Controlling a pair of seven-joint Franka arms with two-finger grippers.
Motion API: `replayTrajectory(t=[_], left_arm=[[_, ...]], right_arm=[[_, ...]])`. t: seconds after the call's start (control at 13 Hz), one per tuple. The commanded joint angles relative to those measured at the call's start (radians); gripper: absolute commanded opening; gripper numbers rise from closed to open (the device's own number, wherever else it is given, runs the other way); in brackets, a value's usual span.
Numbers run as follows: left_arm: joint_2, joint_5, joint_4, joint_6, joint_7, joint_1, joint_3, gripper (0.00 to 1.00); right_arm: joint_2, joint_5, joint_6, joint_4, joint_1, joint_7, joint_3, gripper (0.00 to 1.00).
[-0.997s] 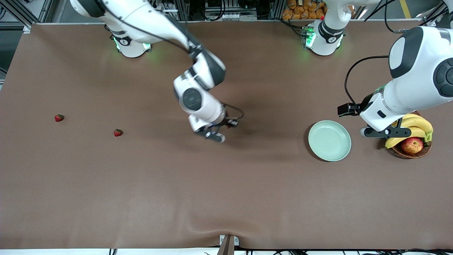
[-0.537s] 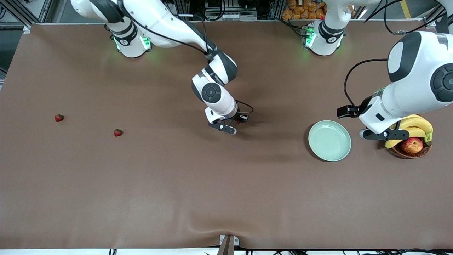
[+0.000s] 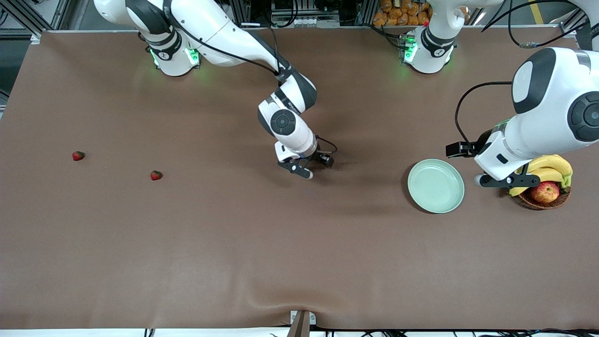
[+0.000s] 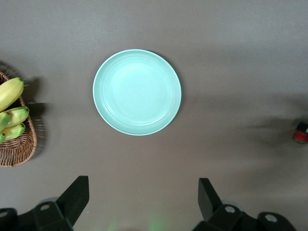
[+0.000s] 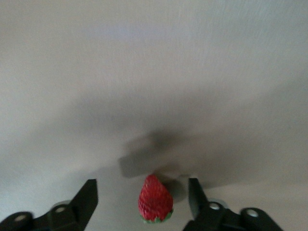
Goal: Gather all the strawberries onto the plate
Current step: 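Carry the strawberry to mid-table with the right gripper and release it, then lift the middle strawberry with the left gripper while the right gripper grasps another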
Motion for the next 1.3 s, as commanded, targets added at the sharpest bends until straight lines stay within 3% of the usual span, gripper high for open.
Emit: replayTrajectory(t=[0.0,0.23,0.54,0.69,0.92,1.23], left_arm=[[-0.002,0.024,0.000,-0.010,-0.029,-0.045,-0.007,1.00],[0.005,0.025,0.003,-0.008,-0.128,-0.149,-0.013,1.00],[0.085,0.013,0.018,0.017,-0.363,-0.320,-0.013,1.00],[0.134,0.013,0.029,0.097,-0.491,-0.415,-0.013,1.00],[0.226,0.008,0.035,0.177,-0.602,-0.486,-0.015,1.00],[0.346,-0.050,0.036,0.379,-0.726,-0.576,-0.015,1.00]], right_arm=[[-0.062,-0.015,-0.218,0.077,-0.091,-0.045,0.003,1.00],[-0.101,-0.064,-0.434,0.157,-0.205,-0.102,-0.006,1.00],[-0.162,-0.105,-0.608,0.148,-0.438,-0.370,-0.010,1.00],[-0.181,-0.175,-0.660,0.131,-0.531,-0.491,-0.010,1.00],[-0.239,-0.286,-0.663,0.021,-0.649,-0.675,-0.010,1.00],[-0.337,-0.360,-0.587,-0.174,-0.788,-0.913,-0.010,1.00]])
